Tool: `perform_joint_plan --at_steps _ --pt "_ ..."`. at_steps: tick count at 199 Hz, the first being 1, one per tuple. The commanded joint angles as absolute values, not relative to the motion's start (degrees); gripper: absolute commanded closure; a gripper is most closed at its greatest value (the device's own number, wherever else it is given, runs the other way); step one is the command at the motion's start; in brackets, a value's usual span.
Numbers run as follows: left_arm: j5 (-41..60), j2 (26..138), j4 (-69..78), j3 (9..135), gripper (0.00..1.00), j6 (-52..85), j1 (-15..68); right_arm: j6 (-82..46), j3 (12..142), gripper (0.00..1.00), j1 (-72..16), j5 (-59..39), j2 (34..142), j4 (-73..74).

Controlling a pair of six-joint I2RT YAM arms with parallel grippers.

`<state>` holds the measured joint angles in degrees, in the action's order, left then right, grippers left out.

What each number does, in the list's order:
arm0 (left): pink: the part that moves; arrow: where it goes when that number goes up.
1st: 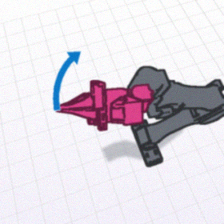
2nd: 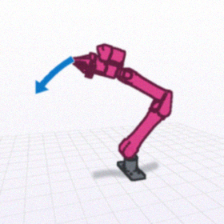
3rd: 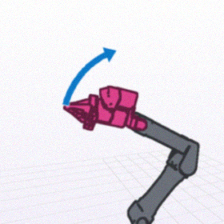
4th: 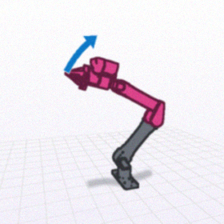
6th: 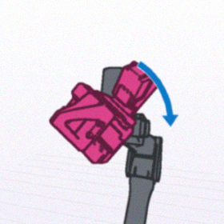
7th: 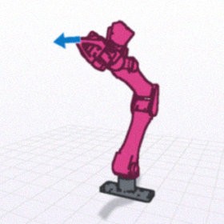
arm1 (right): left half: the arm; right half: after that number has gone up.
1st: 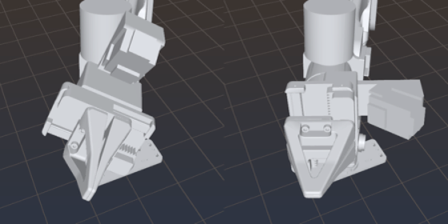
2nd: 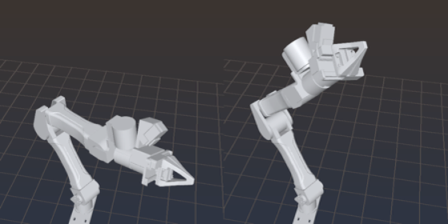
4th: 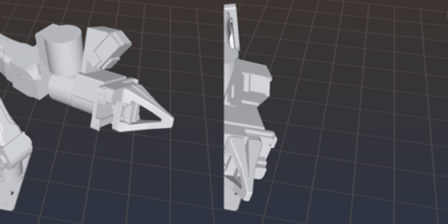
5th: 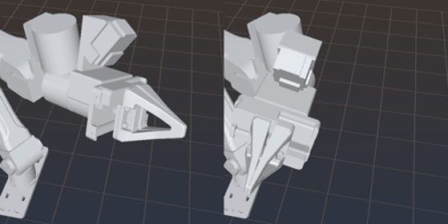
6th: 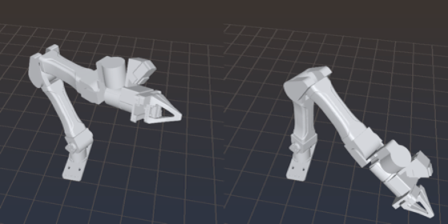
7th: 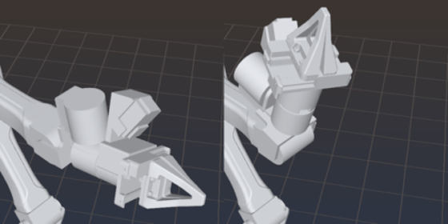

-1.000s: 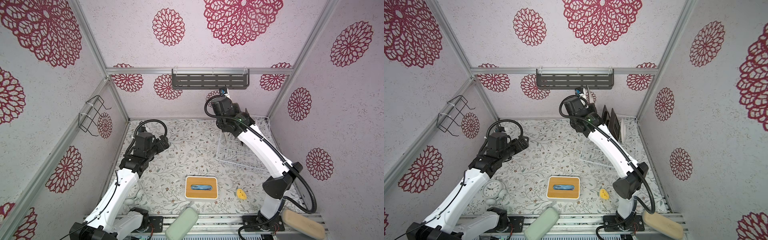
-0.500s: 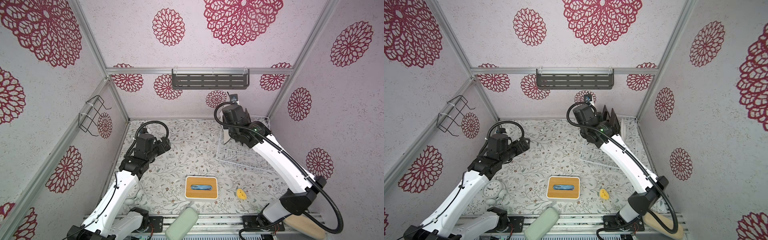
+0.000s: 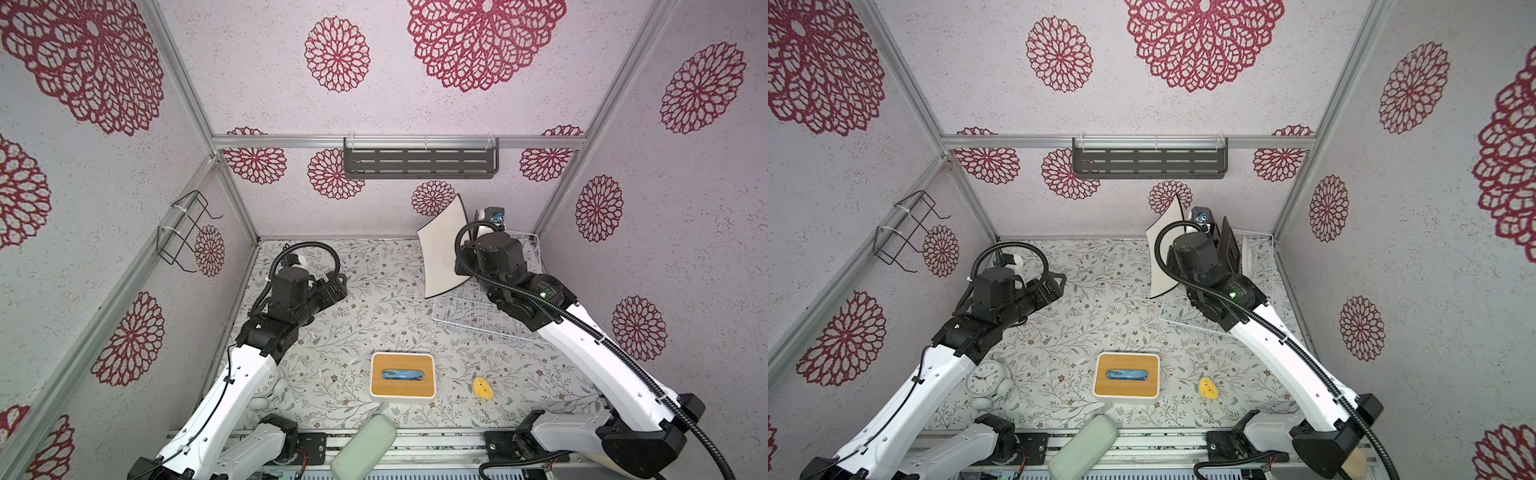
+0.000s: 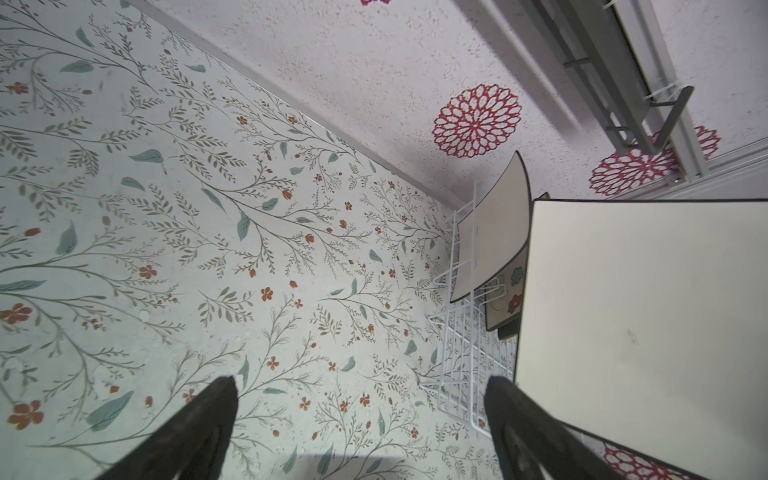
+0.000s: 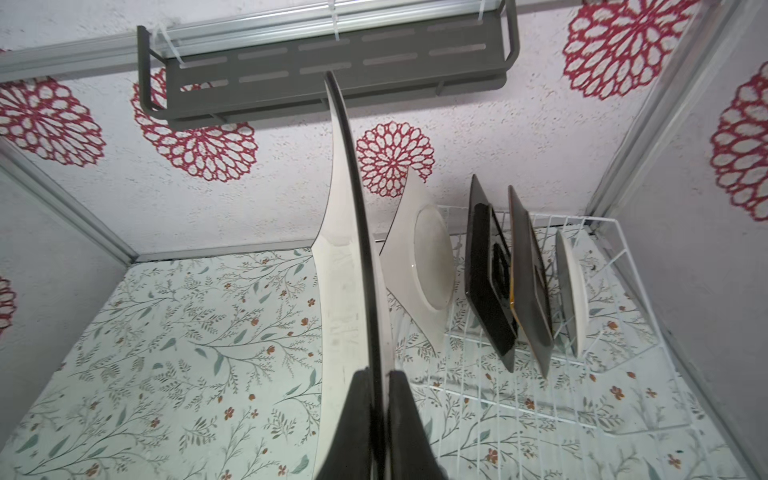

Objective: Unload the plates from the dish rack
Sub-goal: 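Carry the cream plate toward the left gripper while the left gripper rises to meet it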

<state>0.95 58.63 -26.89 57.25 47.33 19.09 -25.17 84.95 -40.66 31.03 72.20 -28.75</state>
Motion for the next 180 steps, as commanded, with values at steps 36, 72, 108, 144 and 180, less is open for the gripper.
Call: perform_joint_plan --at_steps 36,72,108,144,180 --pt "5.3 56.7 -22.6 59.7 0.03 51.5 19.3 -43.9 72.1 1.00 -41.0 19.9 64.7 8.3" --pt "3.9 55.3 -20.9 58.7 0.03 53.4 18.7 -50.9 65.0 1.00 -43.7 23.7 66.0 21.1" --pt "5.4 55.0 -18.8 58.0 0.03 55.4 17.4 -53.9 60.5 1.00 -47.3 30.9 68.6 34.3" --pt "14.4 55.6 -10.8 55.3 0.03 61.4 14.6 -56.7 60.6 1.00 -49.5 37.1 72.3 37.1" --pt "18.9 57.0 -2.5 52.7 0.03 67.0 13.8 -62.7 62.0 1.00 -50.3 40.4 75.8 36.9"
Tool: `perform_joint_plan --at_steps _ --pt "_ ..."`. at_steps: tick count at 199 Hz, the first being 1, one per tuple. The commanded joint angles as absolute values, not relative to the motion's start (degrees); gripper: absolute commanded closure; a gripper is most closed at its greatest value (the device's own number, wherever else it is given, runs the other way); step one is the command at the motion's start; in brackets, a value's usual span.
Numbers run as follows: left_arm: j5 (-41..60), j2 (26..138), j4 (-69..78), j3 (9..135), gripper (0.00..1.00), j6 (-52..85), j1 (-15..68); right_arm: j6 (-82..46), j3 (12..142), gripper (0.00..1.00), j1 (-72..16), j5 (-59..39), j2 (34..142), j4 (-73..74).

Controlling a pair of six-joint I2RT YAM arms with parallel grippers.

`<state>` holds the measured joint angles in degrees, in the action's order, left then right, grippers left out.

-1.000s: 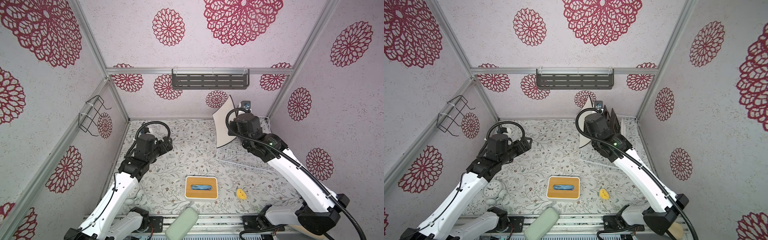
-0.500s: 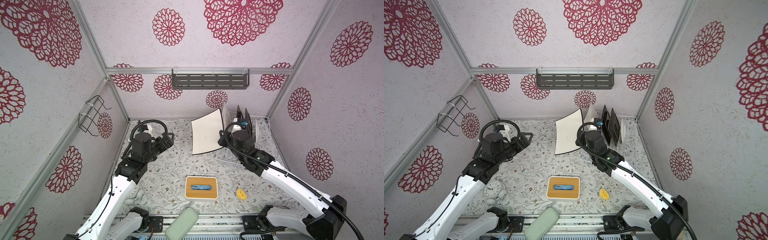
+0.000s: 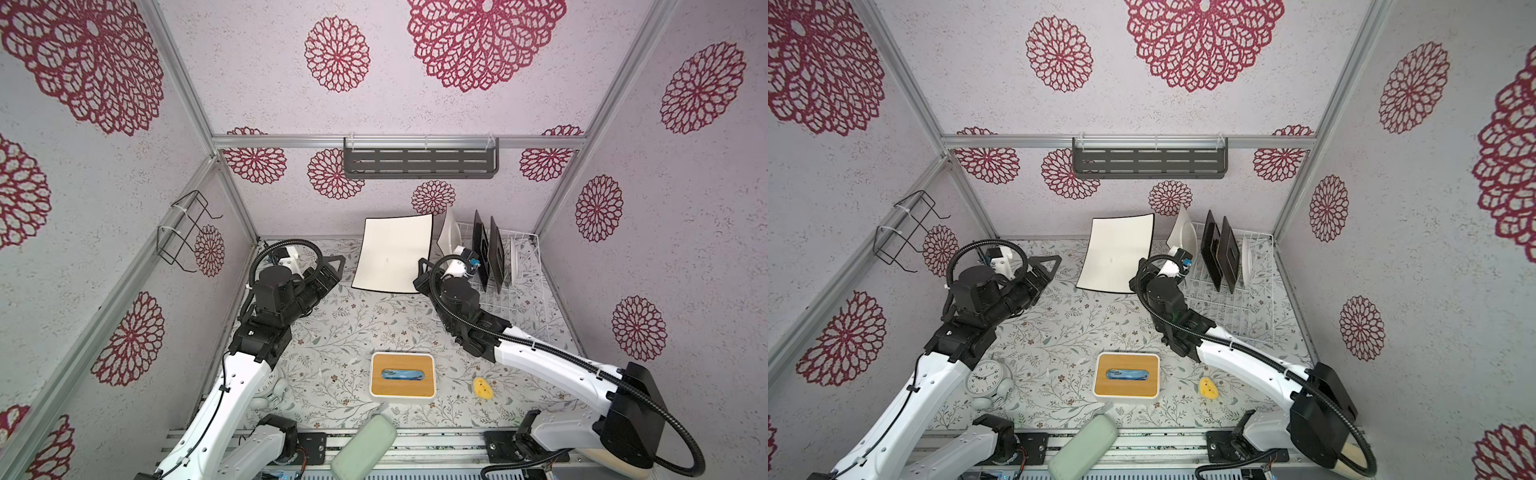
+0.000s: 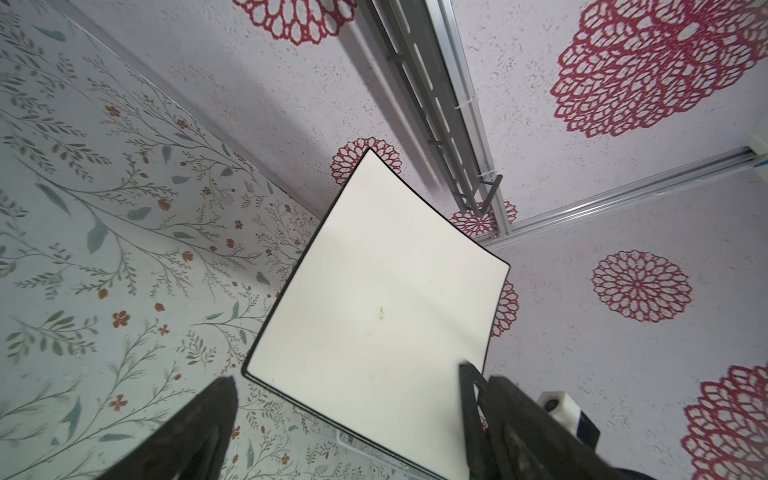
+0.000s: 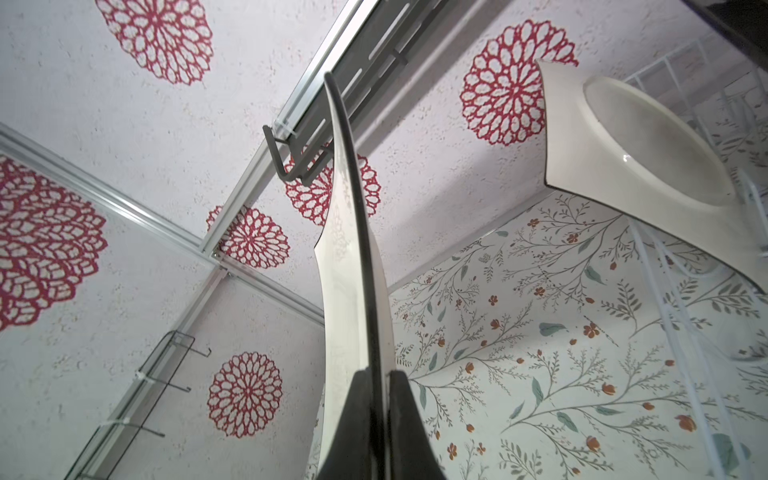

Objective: Unload the plates from the dish rack
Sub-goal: 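Carry the cream plate toward the left gripper while the left gripper rises to meet it, then close the left gripper on the plate rim while the right gripper keeps holding it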

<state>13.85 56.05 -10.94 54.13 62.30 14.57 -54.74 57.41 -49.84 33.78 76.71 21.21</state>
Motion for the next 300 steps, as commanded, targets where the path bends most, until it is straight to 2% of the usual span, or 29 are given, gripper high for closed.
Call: perform_joint_plan --at_steps 1,30,66,130,178,259,300 --pt "18.9 57.0 -2.3 52.7 0.03 67.1 13.8 -62.8 62.1 1.00 -50.4 40.4 75.9 36.9" --pt "20.1 59.0 0.6 51.5 0.03 69.3 13.4 -62.2 62.9 1.00 -51.9 44.0 77.9 39.0" --pt "21.3 60.7 7.6 48.1 0.03 73.7 13.3 -63.5 64.8 1.00 -52.7 50.2 78.7 35.0" --pt "24.3 64.9 19.3 42.9 0.00 81.0 12.7 -64.0 65.2 1.00 -53.0 50.9 81.8 42.4" --pt "23.3 65.6 24.9 41.4 0.07 82.1 12.8 -68.5 65.3 1.00 -53.9 52.1 84.2 47.0" --pt "22.8 71.2 32.8 40.3 0.09 84.0 14.1 -69.4 66.3 1.00 -55.4 54.3 86.1 50.8" --pt "22.3 72.8 33.8 42.6 0.14 81.9 16.2 -68.6 70.5 1.00 -55.4 53.5 86.5 46.7"
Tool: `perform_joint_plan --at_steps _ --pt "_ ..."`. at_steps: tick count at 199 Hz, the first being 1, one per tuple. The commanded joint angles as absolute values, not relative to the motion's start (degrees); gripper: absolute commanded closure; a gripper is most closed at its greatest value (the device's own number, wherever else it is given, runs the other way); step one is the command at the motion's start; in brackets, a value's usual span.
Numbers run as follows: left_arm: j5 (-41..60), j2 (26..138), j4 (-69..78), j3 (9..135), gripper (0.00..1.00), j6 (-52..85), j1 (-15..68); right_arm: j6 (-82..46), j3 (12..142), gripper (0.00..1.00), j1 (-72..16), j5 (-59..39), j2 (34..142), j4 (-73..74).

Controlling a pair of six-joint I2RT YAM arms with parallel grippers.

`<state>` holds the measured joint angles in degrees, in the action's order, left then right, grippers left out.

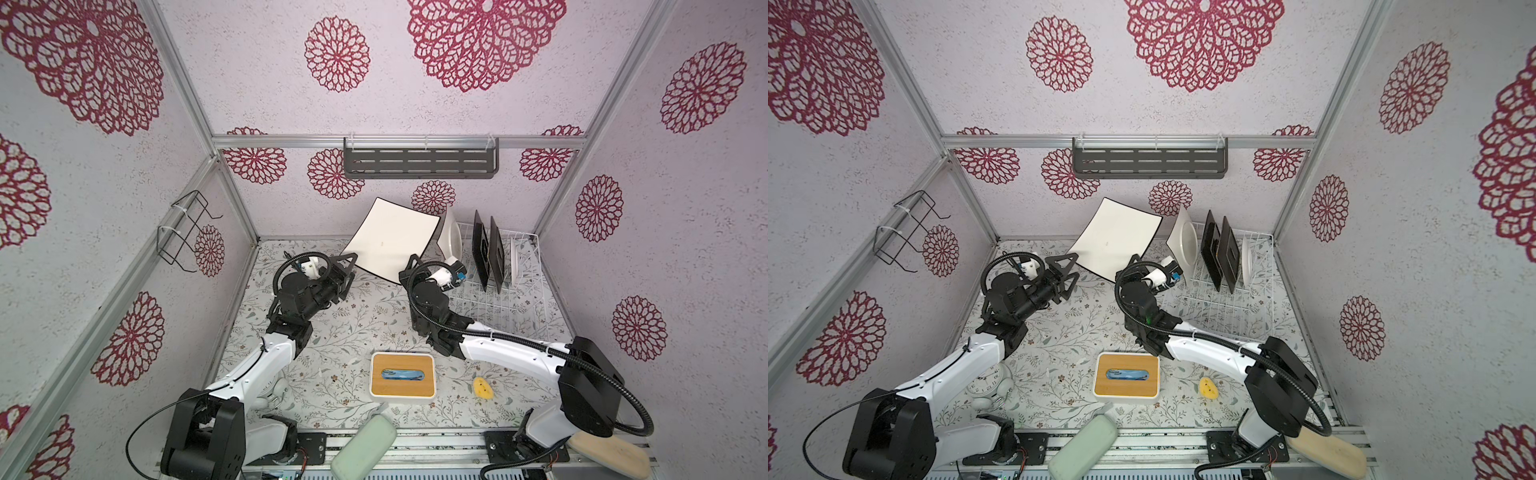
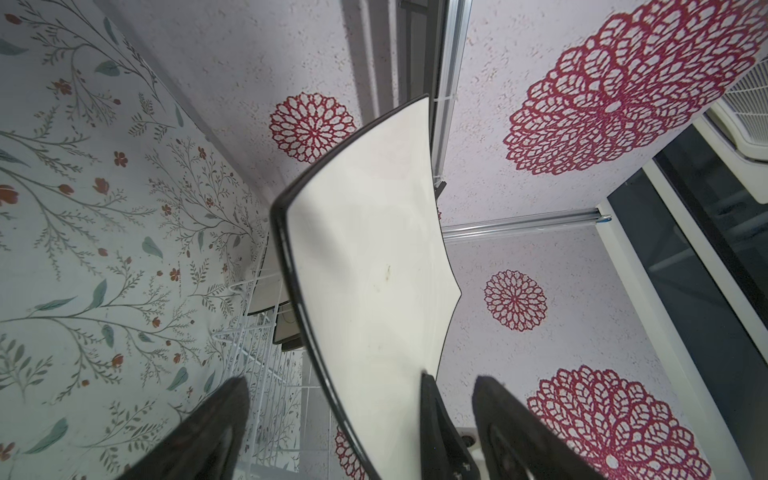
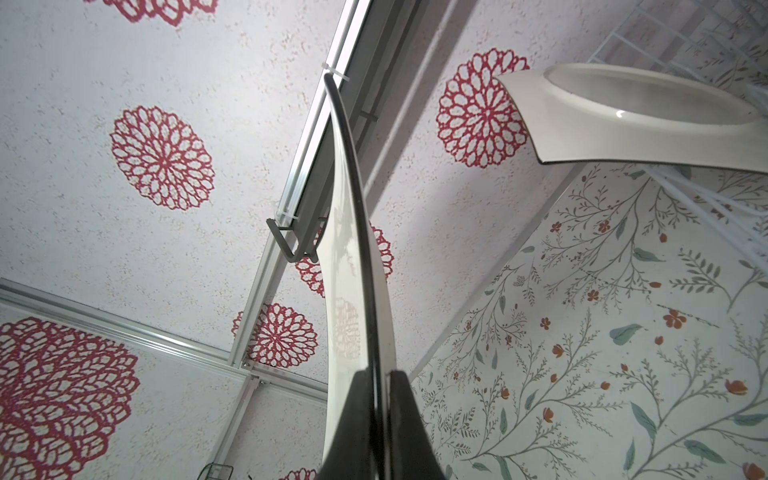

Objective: Unload the plates from the dish rack
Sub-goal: 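Close the left gripper on the plate rim while the right gripper keeps holding it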

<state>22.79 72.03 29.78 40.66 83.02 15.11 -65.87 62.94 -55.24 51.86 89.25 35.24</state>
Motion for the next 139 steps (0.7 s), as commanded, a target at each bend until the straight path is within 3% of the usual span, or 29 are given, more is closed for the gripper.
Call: perform_joint_plan --at_steps 1,101,139 --pt "22.3 72.9 33.9 42.7 0.14 81.9 16.3 -68.5 70.5 1.00 -55.4 53.5 86.5 46.8" --pt "22.2 79.7 43.3 45.0 0.24 85.0 18.3 -69.6 70.7 1.00 -55.5 51.5 87.5 49.4" --pt "22.1 81.1 44.5 46.1 0.33 85.7 18.8 -70.9 70.5 1.00 -55.5 50.8 88.4 49.5"
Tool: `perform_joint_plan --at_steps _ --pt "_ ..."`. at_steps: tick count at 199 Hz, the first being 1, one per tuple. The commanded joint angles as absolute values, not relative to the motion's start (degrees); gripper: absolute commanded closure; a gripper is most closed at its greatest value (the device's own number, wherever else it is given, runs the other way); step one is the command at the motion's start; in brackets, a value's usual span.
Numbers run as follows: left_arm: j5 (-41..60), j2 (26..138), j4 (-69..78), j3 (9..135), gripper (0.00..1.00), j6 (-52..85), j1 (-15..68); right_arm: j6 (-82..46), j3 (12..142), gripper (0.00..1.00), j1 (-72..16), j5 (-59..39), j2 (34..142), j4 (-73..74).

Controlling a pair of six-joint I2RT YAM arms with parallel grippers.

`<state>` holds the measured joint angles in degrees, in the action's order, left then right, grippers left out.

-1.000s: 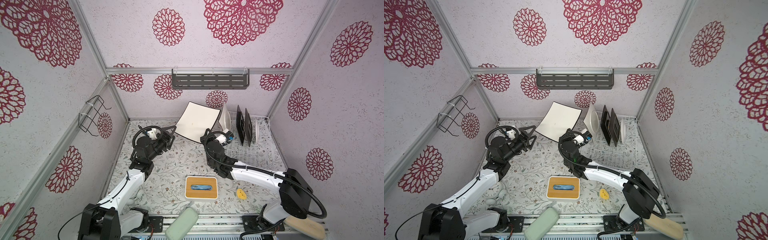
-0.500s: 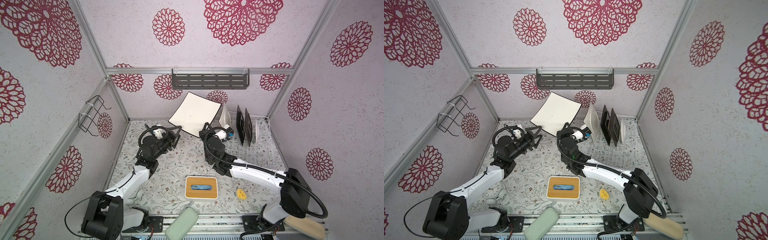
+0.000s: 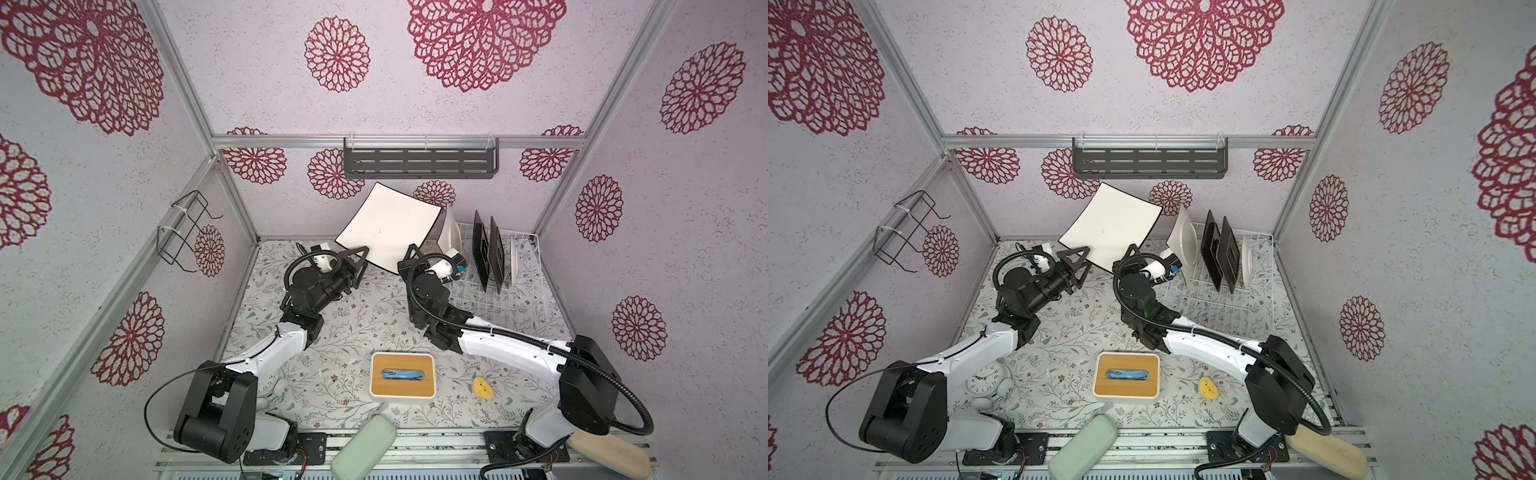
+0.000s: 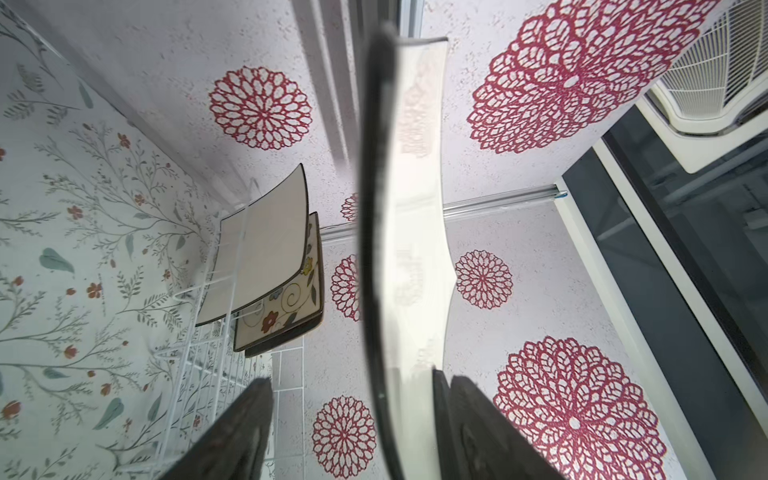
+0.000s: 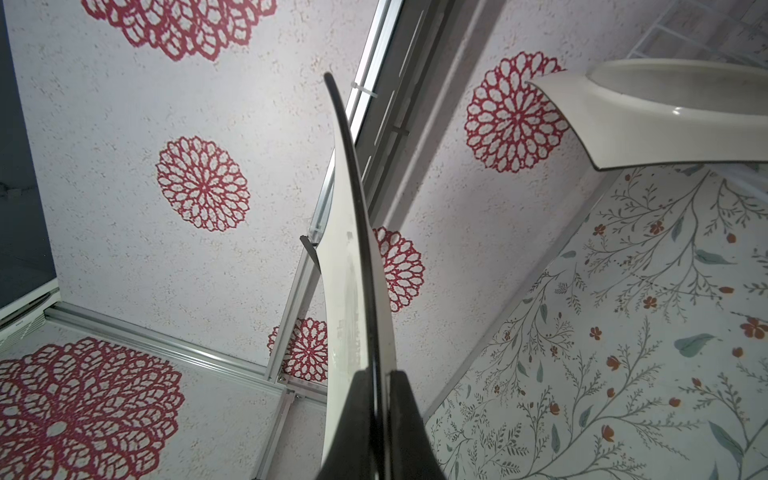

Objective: Unload the plates from the dish rack
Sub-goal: 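Close the left gripper on the plate rim while the right gripper keeps holding it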

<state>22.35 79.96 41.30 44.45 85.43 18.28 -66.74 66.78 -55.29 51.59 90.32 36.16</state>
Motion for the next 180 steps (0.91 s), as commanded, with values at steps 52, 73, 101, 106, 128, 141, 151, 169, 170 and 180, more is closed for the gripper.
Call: perform_joint_plan --at_steps 52,73,101,106,128,141,151,169,170,180 --pt "21.9 82.1 46.1 47.0 0.45 86.7 19.1 -72.3 70.7 1.00 -55.6 49.7 89.0 49.6" --pt "21.6 82.3 46.2 47.1 0.53 86.8 19.5 -73.9 70.4 1.00 -55.6 49.7 89.1 49.4" --pt "21.3 82.8 47.2 47.1 0.59 87.7 19.7 -75.7 69.9 1.00 -55.7 49.8 89.6 49.6" --pt "21.3 82.8 47.4 47.0 0.60 87.8 19.6 -75.9 69.9 1.00 -55.7 49.7 89.6 49.7" --pt "21.2 83.1 47.9 46.9 0.68 88.2 19.7 -76.7 69.9 1.00 -55.7 49.7 90.1 49.7" --pt "21.0 83.0 48.2 46.8 0.73 88.2 19.6 -76.9 69.7 1.00 -55.7 49.6 90.2 49.5" --pt "21.0 83.0 48.3 46.8 0.77 88.2 19.7 -76.9 69.7 1.00 -55.7 49.6 90.3 49.4" --pt "20.9 83.0 48.4 46.6 0.84 88.2 19.7 -77.0 69.4 1.00 -55.7 49.4 90.3 49.3" --pt "20.8 83.0 48.4 46.6 0.84 88.2 19.7 -77.0 69.4 1.00 -55.8 49.3 90.3 49.3" --pt "20.8 83.0 48.5 46.5 0.88 88.2 19.7 -76.7 69.2 1.00 -55.7 49.0 90.3 49.6"
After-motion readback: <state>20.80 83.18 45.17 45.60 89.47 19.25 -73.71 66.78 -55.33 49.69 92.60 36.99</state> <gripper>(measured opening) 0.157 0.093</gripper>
